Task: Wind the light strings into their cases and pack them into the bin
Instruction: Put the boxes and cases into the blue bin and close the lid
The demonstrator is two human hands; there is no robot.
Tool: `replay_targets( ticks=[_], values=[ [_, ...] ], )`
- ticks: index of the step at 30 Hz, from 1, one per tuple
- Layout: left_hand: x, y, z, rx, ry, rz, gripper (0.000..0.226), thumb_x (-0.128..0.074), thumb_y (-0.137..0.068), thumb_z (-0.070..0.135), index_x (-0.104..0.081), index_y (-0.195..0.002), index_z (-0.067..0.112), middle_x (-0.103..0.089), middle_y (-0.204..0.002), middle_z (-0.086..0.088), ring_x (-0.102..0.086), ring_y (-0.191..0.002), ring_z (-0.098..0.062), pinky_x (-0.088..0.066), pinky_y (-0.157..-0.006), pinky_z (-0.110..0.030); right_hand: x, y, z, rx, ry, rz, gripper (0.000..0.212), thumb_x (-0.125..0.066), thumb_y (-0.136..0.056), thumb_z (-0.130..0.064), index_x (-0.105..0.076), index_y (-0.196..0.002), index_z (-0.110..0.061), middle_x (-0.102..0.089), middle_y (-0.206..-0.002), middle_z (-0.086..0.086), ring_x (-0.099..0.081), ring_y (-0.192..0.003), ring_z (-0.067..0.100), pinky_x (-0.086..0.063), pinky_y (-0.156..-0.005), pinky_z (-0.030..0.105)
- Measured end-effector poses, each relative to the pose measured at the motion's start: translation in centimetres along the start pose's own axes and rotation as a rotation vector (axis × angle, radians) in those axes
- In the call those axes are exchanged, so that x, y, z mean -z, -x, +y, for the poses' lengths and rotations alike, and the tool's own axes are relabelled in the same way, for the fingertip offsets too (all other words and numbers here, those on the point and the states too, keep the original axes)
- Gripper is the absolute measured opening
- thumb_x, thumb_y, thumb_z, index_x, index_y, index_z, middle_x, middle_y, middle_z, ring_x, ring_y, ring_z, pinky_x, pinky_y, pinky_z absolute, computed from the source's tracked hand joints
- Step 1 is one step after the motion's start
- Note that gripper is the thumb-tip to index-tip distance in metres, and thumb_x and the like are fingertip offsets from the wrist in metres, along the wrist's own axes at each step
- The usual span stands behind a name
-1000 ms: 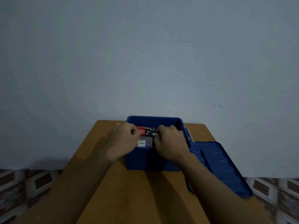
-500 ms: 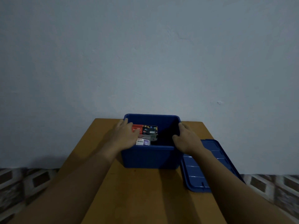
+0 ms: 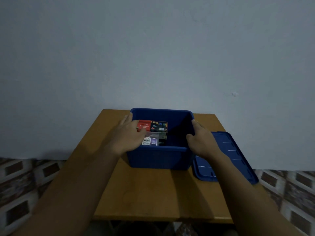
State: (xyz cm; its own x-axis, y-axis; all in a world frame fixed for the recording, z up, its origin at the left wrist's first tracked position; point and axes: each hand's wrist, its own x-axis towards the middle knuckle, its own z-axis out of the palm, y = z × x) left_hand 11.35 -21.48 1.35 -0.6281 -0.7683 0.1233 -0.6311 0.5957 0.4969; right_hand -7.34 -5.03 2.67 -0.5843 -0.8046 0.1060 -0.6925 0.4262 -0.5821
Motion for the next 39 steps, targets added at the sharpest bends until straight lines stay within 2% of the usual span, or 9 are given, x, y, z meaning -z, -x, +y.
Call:
replay_targets(
  ticks=[5, 9, 11, 15, 17, 21, 25, 31, 39],
  values=[
    [-0.1, 2.5, -0.5, 0.001, 0.004, 0.02, 0.049, -0.041, -0.099, 0.049, -0.048, -0.143, 0.03, -0.008, -0.168, 0.002, -0.005, -0.154, -0.018, -0.02, -0.121, -0.047, -0.3, 2.3, 0.7, 0.014, -0.035, 0.011, 0.06, -0.041, -0.096, -0.007, -0.03, -0.154, -0.012, -0.036, -0.158, 0.009, -0.04, -0.139, 0.032, -0.038, -0.111, 0.045],
    [0.2, 4.5, -0.8, -0.01, 0.004, 0.015, 0.061, -0.03, -0.085, 0.066, -0.056, -0.129, 0.034, -0.026, -0.162, 0.003, -0.022, -0.148, -0.019, -0.033, -0.114, -0.053, -0.4, 4.4, 0.9, 0.017, -0.08, 0.033, 0.055, -0.041, -0.094, -0.003, -0.038, -0.148, -0.015, -0.045, -0.151, 0.007, -0.046, -0.131, 0.03, -0.042, -0.103, 0.042],
    [0.2, 5.5, -0.8, -0.004, -0.008, 0.001, 0.058, -0.033, -0.088, 0.065, -0.055, -0.131, 0.033, -0.021, -0.164, 0.007, -0.019, -0.15, -0.019, -0.03, -0.116, -0.052, -0.4, 5.5, 0.9, 0.017, -0.097, 0.045, 0.056, -0.041, -0.094, -0.003, -0.039, -0.148, -0.018, -0.044, -0.151, 0.006, -0.047, -0.13, 0.028, -0.042, -0.102, 0.04],
    [0.1, 7.2, -0.1, 0.013, -0.021, 0.002, 0.049, -0.041, -0.098, 0.054, -0.052, -0.139, 0.029, -0.009, -0.168, 0.004, -0.007, -0.154, -0.017, -0.02, -0.121, -0.047, -0.3, 7.1, 1.0, -0.012, -0.107, 0.04, 0.063, -0.04, -0.096, -0.005, -0.028, -0.157, -0.017, -0.031, -0.162, 0.002, -0.033, -0.146, 0.024, -0.031, -0.118, 0.04],
    [0.1, 7.8, 0.0, 0.033, -0.014, 0.005, 0.048, -0.042, -0.099, 0.053, -0.051, -0.14, 0.029, -0.007, -0.168, 0.005, -0.005, -0.154, -0.016, -0.02, -0.121, -0.045, -0.2, 7.8, 0.9, -0.017, -0.117, 0.038, 0.063, -0.04, -0.096, -0.006, -0.027, -0.157, -0.018, -0.031, -0.162, 0.002, -0.031, -0.147, 0.023, -0.03, -0.119, 0.041],
    [0.1, 8.8, -0.3, 0.018, 0.004, 0.017, 0.053, -0.037, -0.092, 0.062, -0.059, -0.129, 0.031, -0.017, -0.166, 0.006, -0.016, -0.151, -0.017, -0.029, -0.118, -0.049, -0.1, 8.8, 0.8, -0.013, -0.11, 0.04, 0.064, -0.041, -0.095, -0.007, -0.029, -0.156, -0.021, -0.035, -0.16, 0.0, -0.036, -0.144, 0.024, -0.034, -0.117, 0.044],
    [0.2, 9.7, 0.3, 0.073, -0.018, 0.017, 0.046, -0.043, -0.1, 0.052, -0.055, -0.136, 0.026, -0.008, -0.168, 0.006, -0.007, -0.154, -0.015, -0.022, -0.12, -0.044, 0.0, 9.4, 0.7, -0.014, -0.114, 0.027, 0.063, -0.041, -0.094, -0.007, -0.033, -0.155, -0.023, -0.041, -0.156, 0.002, -0.041, -0.14, 0.025, -0.038, -0.113, 0.047],
    [0.5, 10.5, 0.8, 0.1, -0.008, 0.018, 0.039, -0.043, -0.1, 0.05, -0.058, -0.129, 0.028, -0.007, -0.168, 0.006, -0.005, -0.154, -0.014, -0.02, -0.12, -0.043, 0.2, 10.0, 0.5, -0.034, -0.106, 0.022, 0.064, -0.042, -0.093, -0.011, -0.033, -0.154, -0.025, -0.043, -0.154, 0.002, -0.042, -0.139, 0.026, -0.039, -0.113, 0.05],
    [0.9, 10.7, 1.4, 0.1, -0.045, 0.001, 0.039, -0.045, -0.1, 0.048, -0.059, -0.128, 0.025, -0.011, -0.167, 0.004, -0.009, -0.153, -0.015, -0.022, -0.119, -0.041, 0.2, 10.0, 0.3, -0.001, -0.177, 0.031, 0.056, -0.047, -0.094, -0.011, -0.041, -0.147, -0.026, -0.049, -0.142, -0.001, -0.049, -0.125, 0.022, -0.044, -0.102, 0.042]
  ],
)
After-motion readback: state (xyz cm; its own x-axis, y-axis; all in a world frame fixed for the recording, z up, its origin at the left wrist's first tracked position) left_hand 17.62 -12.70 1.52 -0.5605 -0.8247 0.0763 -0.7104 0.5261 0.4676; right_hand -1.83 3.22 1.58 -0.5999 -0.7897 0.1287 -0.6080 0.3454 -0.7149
